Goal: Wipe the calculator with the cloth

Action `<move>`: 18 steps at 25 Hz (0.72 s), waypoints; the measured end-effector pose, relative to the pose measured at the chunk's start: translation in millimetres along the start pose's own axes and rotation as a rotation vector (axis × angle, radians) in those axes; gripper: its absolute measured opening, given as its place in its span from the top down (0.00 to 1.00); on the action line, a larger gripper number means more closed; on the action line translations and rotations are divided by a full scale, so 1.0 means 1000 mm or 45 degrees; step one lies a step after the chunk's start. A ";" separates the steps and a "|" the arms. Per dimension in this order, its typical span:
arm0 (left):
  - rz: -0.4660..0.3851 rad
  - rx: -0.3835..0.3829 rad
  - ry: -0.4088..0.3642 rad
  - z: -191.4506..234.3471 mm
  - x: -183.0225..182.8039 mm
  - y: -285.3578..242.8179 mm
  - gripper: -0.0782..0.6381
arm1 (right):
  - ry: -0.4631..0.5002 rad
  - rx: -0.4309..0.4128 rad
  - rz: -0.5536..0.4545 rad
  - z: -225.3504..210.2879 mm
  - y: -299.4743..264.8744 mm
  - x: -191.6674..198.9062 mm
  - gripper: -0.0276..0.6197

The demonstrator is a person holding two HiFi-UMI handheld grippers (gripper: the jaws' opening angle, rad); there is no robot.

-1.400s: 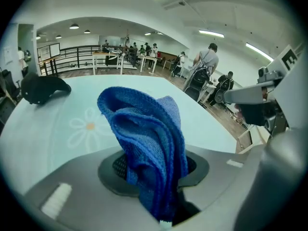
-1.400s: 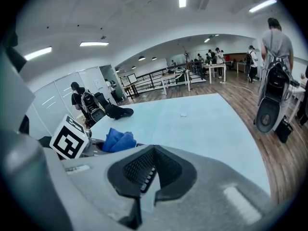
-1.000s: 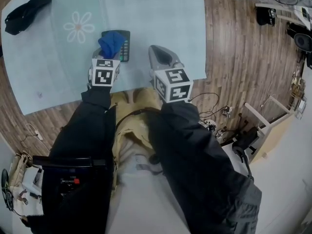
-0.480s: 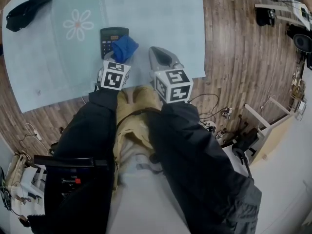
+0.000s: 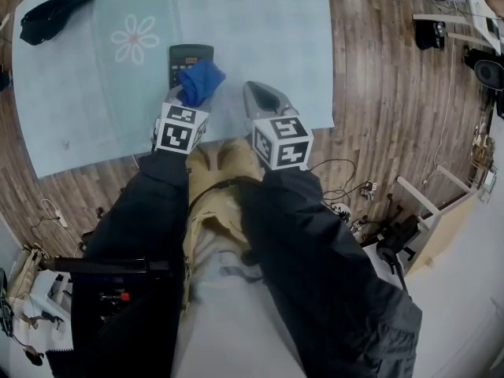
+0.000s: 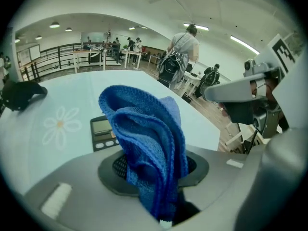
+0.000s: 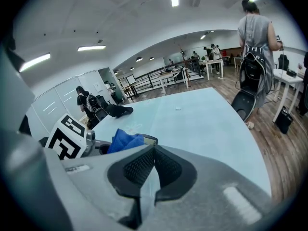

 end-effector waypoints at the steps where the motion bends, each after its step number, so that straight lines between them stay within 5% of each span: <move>1: -0.016 -0.024 0.009 0.007 -0.003 0.005 0.66 | -0.001 -0.001 0.000 0.000 -0.001 0.000 0.96; 10: 0.013 -0.283 0.032 0.078 -0.004 0.026 0.66 | -0.015 -0.008 0.017 -0.005 0.001 0.006 0.96; 18: 0.116 -0.312 0.036 0.090 0.009 0.000 0.66 | -0.035 0.008 0.033 -0.013 0.005 0.014 0.96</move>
Point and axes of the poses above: the fingertips, and each gripper's own axes: y backward along the fingers, z to its left, x out of its underside, the point moved 6 cm from there along y, backward along the fingers, and after that the axes turned 5 degrees about x, right-handed, at the moved point
